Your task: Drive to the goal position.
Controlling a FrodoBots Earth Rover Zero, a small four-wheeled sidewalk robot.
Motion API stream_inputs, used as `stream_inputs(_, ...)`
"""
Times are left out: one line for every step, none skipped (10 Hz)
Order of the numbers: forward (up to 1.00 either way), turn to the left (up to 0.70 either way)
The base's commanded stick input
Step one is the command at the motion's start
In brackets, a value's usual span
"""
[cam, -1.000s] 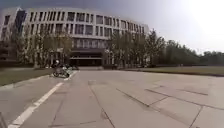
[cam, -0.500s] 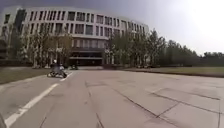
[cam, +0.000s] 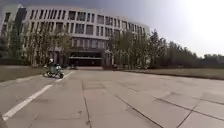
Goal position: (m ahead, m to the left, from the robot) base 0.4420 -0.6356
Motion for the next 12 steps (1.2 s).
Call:
stream_inputs(0.70, 0.00)
stream_inputs(0.70, 0.00)
stream_inputs(0.70, 0.00)
stream_inputs(0.70, 0.00)
stream_inputs(0.70, 0.00)
stream_inputs(0.70, 0.00)
stream_inputs(0.70, 0.00)
stream_inputs(0.70, 0.00)
stream_inputs(0.70, 0.00)
stream_inputs(0.70, 0.00)
stream_inputs(0.70, 0.00)
stream_inputs(0.70, 0.00)
